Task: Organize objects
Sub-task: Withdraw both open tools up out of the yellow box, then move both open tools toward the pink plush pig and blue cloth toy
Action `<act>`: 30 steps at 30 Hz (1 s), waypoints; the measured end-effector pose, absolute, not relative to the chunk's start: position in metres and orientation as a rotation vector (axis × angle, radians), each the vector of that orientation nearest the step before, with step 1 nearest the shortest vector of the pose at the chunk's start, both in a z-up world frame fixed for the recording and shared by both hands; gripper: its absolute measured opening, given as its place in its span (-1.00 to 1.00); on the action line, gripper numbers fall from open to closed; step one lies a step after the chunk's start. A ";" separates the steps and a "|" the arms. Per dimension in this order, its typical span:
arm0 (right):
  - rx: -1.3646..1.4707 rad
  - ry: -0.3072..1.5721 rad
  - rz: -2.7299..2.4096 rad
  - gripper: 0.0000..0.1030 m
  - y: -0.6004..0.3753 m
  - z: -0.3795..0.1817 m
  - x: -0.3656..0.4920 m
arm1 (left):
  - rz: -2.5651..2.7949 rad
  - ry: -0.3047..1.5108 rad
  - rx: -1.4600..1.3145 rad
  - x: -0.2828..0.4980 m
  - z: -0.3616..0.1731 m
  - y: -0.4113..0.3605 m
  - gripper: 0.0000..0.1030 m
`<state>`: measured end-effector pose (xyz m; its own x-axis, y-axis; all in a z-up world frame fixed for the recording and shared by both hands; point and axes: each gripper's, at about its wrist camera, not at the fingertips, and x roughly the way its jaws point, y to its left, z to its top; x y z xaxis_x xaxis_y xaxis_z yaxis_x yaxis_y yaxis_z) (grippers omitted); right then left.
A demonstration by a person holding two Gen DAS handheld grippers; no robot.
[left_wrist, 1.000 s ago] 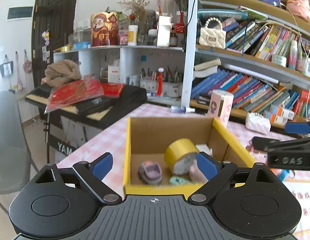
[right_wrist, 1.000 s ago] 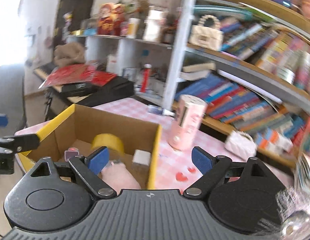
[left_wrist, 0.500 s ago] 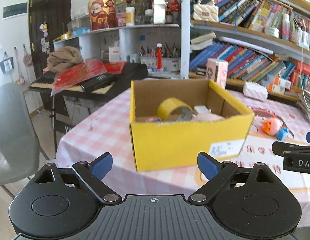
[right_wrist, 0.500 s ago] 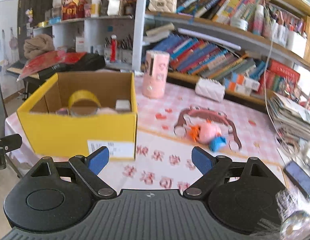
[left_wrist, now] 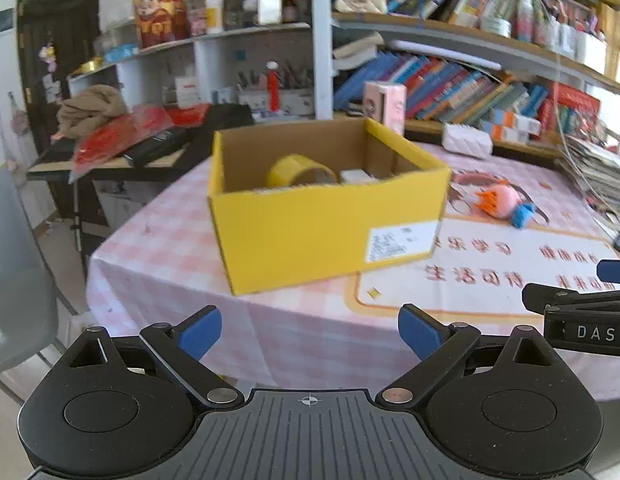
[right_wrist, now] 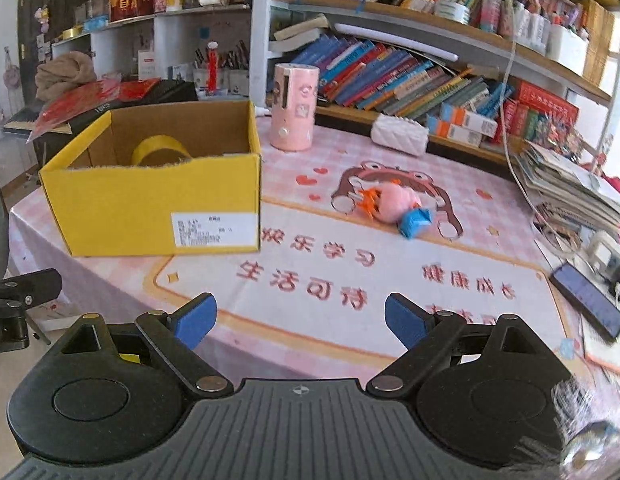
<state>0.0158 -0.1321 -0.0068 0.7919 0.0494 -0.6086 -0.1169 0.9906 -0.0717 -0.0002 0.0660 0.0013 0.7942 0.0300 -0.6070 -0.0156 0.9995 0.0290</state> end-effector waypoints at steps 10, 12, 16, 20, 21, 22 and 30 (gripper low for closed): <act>-0.059 0.689 -0.015 0.79 -0.163 -0.016 -0.012 | -0.104 0.691 0.049 -0.003 -0.007 0.036 0.88; -0.047 0.690 -0.040 0.79 -0.170 -0.016 -0.016 | -0.129 0.691 0.056 -0.001 -0.007 0.028 0.88; -0.022 0.687 -0.100 0.79 -0.187 -0.015 -0.024 | -0.186 0.687 0.078 0.002 -0.007 0.011 0.88; -0.003 0.689 -0.153 0.79 -0.205 -0.015 -0.028 | -0.237 0.684 0.095 0.008 -0.006 -0.010 0.88; 0.001 0.689 -0.165 0.79 -0.209 -0.015 -0.029 | -0.248 0.684 0.098 0.009 -0.006 -0.014 0.88; 0.005 0.690 -0.178 0.79 -0.214 -0.015 -0.030 | -0.259 0.683 0.102 0.011 -0.006 -0.019 0.88; 0.023 0.711 -0.225 0.79 -0.248 -0.018 -0.022 | -0.303 0.694 0.115 0.029 -0.008 -0.053 0.88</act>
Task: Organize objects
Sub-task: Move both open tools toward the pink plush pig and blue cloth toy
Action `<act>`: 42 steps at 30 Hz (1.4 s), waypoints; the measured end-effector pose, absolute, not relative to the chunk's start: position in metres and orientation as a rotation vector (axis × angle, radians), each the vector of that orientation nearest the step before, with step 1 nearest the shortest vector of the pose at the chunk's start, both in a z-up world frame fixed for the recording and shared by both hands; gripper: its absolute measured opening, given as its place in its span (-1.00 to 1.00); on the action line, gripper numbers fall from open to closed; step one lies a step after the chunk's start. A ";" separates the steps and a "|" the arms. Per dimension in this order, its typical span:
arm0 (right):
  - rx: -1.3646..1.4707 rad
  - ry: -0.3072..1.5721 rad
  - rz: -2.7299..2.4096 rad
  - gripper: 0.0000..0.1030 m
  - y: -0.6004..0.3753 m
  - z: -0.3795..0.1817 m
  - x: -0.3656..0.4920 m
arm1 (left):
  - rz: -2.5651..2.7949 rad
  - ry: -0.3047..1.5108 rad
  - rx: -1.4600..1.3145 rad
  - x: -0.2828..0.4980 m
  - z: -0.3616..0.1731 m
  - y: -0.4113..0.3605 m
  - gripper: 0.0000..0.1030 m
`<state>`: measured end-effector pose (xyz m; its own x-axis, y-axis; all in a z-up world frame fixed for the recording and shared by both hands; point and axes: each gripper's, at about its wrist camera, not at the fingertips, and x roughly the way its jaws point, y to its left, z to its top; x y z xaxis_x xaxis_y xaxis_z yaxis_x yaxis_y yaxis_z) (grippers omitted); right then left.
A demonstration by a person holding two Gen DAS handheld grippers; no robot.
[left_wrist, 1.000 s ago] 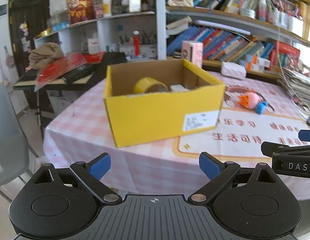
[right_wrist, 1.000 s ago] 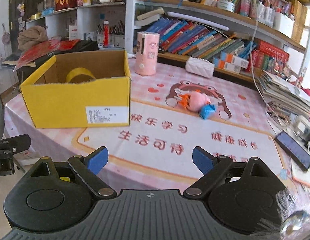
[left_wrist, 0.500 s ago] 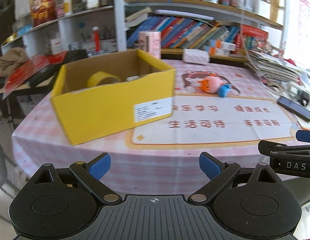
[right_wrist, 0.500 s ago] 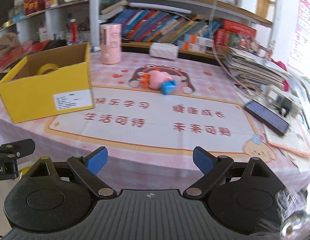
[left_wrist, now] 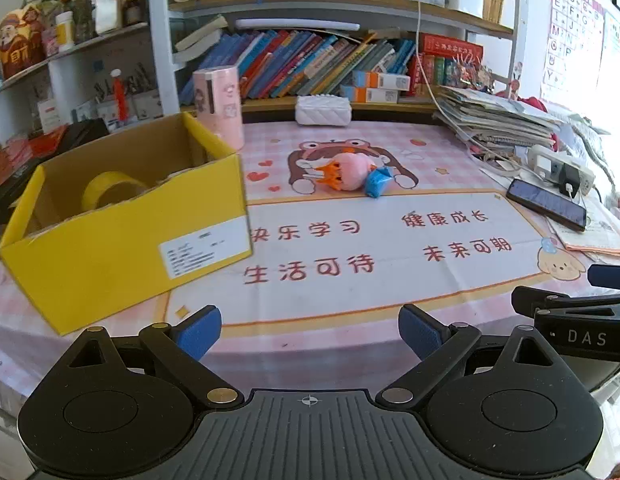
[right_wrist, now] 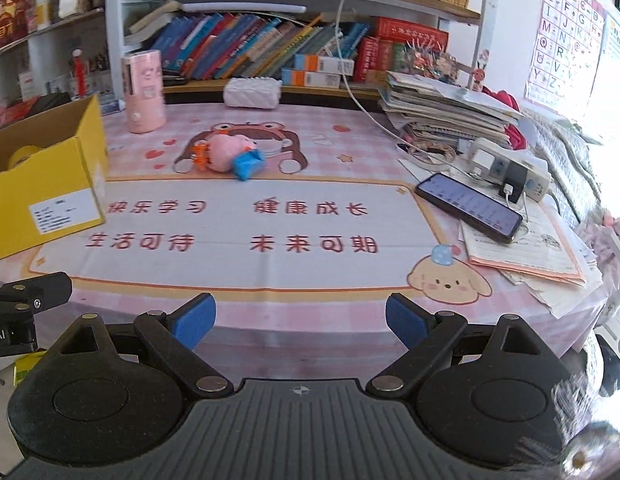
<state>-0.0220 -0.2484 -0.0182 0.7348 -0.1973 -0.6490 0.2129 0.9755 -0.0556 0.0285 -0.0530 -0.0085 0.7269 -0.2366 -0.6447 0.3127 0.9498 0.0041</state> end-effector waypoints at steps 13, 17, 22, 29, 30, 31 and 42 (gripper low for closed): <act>-0.010 0.725 -0.152 0.78 -0.278 -0.016 0.032 | -0.255 0.692 0.083 0.072 -0.007 -0.084 0.88; -0.017 0.725 -0.126 0.78 -0.286 -0.015 0.051 | -0.235 0.693 0.072 0.085 -0.006 -0.091 0.88; -0.027 0.728 -0.094 0.78 -0.296 -0.014 0.074 | -0.209 0.701 0.057 0.102 -0.008 -0.100 0.88; -0.044 0.737 -0.053 0.78 -0.309 -0.016 0.100 | -0.175 0.709 0.039 0.117 -0.010 -0.110 0.88; -0.046 0.738 -0.047 0.78 -0.311 -0.016 0.103 | -0.171 0.710 0.034 0.119 -0.010 -0.111 0.88; -0.046 0.740 -0.041 0.77 -0.312 -0.017 0.106 | -0.167 0.711 0.030 0.121 -0.010 -0.112 0.88; -0.051 0.741 0.038 0.74 -0.322 -0.020 0.132 | -0.112 0.713 0.044 0.135 -0.009 -0.123 0.88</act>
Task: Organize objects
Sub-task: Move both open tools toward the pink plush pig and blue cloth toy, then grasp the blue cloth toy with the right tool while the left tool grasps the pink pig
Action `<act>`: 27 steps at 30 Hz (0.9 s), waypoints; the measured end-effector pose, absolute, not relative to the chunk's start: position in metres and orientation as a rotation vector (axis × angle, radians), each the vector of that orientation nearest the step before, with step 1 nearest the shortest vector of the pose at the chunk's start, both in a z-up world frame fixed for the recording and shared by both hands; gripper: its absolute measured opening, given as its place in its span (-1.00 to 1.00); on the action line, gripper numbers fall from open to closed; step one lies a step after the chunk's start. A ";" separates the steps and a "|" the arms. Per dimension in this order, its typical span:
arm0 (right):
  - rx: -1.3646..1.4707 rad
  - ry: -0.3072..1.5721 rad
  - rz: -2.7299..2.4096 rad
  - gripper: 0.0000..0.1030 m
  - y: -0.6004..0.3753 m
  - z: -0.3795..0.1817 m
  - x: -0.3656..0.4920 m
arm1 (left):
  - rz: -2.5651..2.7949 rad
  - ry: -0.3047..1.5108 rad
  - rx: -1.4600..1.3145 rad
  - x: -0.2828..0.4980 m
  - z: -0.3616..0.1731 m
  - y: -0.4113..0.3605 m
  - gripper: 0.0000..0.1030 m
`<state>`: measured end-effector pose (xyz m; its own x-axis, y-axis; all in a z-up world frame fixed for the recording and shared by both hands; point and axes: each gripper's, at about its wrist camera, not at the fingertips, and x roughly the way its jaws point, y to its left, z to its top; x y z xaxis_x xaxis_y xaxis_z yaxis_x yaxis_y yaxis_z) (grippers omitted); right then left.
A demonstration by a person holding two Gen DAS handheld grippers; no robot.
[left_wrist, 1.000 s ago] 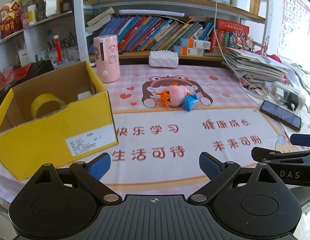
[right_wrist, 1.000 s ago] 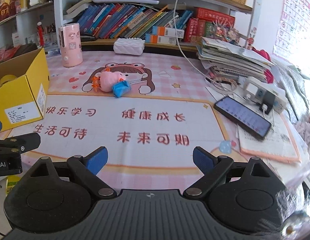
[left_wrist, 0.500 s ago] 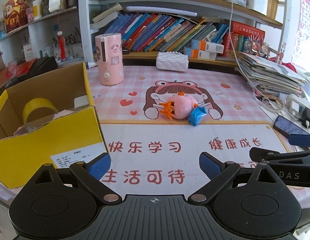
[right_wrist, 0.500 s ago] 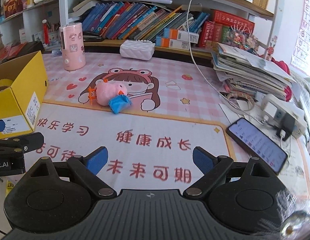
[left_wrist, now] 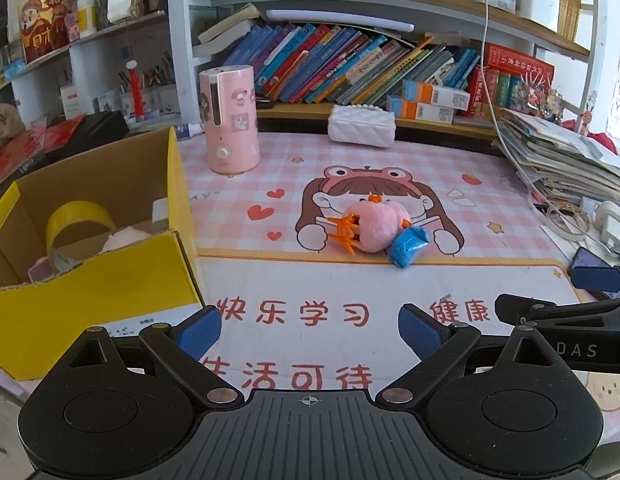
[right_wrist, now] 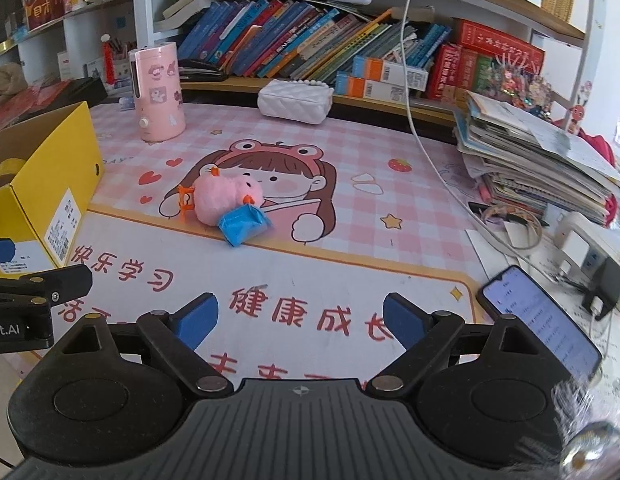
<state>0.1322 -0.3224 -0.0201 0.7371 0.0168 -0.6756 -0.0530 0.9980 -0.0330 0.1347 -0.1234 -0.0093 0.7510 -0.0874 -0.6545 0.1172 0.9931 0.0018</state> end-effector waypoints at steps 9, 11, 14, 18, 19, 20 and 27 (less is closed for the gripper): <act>-0.057 0.752 0.114 0.74 -0.329 -0.026 0.151 | -0.077 0.722 0.057 0.144 -0.013 -0.133 0.87; -0.056 0.758 0.131 0.73 -0.329 -0.028 0.156 | -0.069 0.729 0.066 0.147 -0.014 -0.136 0.87; -0.050 0.757 0.151 0.71 -0.332 -0.029 0.166 | -0.068 0.735 0.076 0.154 -0.016 -0.141 0.86; -0.054 0.734 0.182 0.55 -0.335 -0.029 0.187 | -0.057 0.723 0.084 0.165 -0.012 -0.147 0.86; -0.061 0.728 0.198 0.52 -0.334 -0.030 0.194 | -0.054 0.717 0.082 0.167 -0.011 -0.147 0.86; -0.069 0.723 0.218 0.45 -0.333 -0.031 0.199 | -0.050 0.712 0.080 0.168 -0.009 -0.147 0.86; -0.211 0.719 0.389 0.13 -0.314 -0.053 0.241 | -0.019 0.700 0.093 0.173 -0.002 -0.148 0.86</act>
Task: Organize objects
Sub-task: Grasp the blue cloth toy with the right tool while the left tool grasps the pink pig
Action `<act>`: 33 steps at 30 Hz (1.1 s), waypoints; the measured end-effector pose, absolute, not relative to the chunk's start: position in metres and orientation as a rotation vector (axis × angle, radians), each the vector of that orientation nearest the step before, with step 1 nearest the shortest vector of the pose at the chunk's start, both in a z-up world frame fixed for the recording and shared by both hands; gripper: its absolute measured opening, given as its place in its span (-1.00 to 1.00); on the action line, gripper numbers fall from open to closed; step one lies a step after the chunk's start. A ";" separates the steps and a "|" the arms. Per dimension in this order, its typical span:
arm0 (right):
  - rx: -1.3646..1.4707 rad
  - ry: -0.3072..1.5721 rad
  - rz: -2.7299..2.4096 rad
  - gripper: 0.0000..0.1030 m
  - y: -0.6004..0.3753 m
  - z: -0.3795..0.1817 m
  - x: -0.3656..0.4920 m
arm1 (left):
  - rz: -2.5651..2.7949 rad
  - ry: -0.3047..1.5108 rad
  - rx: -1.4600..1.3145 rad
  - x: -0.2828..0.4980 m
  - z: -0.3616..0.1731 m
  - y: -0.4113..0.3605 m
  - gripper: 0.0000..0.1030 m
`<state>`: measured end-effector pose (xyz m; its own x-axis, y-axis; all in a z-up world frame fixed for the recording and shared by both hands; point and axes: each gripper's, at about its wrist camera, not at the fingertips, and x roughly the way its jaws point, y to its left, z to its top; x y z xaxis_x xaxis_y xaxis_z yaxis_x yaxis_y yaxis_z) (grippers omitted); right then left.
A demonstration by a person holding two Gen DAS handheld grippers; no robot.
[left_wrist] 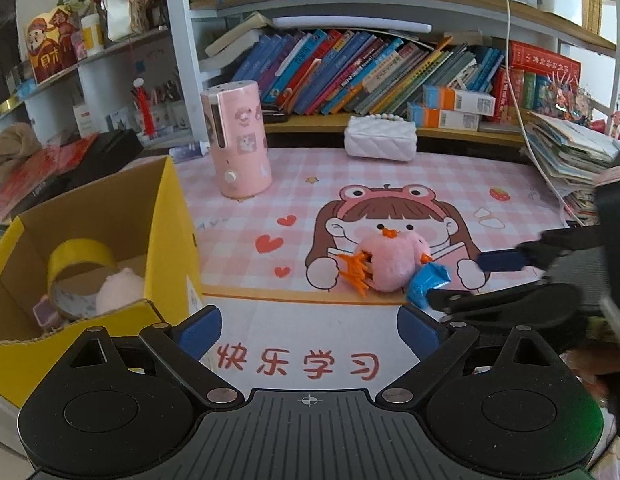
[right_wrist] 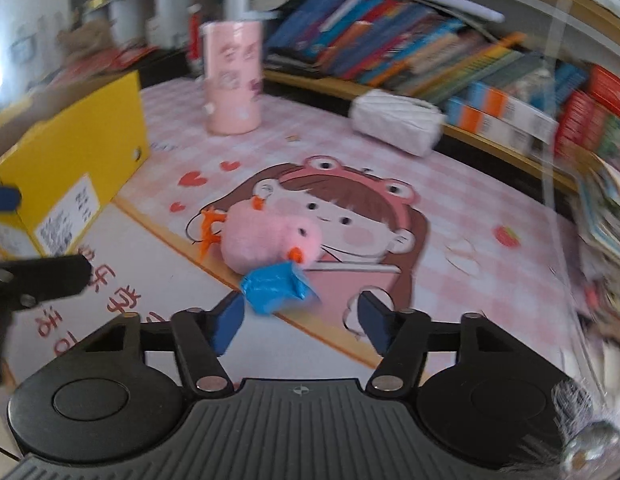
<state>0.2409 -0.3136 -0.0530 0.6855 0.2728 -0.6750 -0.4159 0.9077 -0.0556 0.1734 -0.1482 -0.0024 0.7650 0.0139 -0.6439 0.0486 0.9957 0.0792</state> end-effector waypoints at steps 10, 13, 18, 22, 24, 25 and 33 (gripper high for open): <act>-0.289 0.720 0.467 -0.26 -0.305 -0.067 0.264 | -0.036 0.666 0.042 0.201 0.008 -0.153 0.86; -0.261 0.708 0.421 -0.27 -0.322 -0.058 0.253 | -0.069 0.666 0.033 0.219 0.004 -0.163 0.86; -0.174 0.731 0.331 -0.27 -0.358 -0.045 0.234 | -0.124 0.708 0.065 0.255 -0.020 -0.188 0.86; -0.116 0.729 0.302 -0.27 -0.377 -0.035 0.219 | -0.172 0.755 0.149 0.280 -0.046 -0.206 0.86; -0.088 0.733 0.296 -0.27 -0.382 -0.031 0.213 | -0.182 0.779 0.209 0.290 -0.057 -0.213 0.86; -0.075 0.736 0.294 -0.27 -0.383 -0.030 0.211 | -0.191 0.783 0.236 0.293 -0.061 -0.215 0.86; -0.035 0.759 0.276 -0.27 -0.389 -0.030 0.205 | -0.235 0.808 0.315 0.308 -0.076 -0.226 0.27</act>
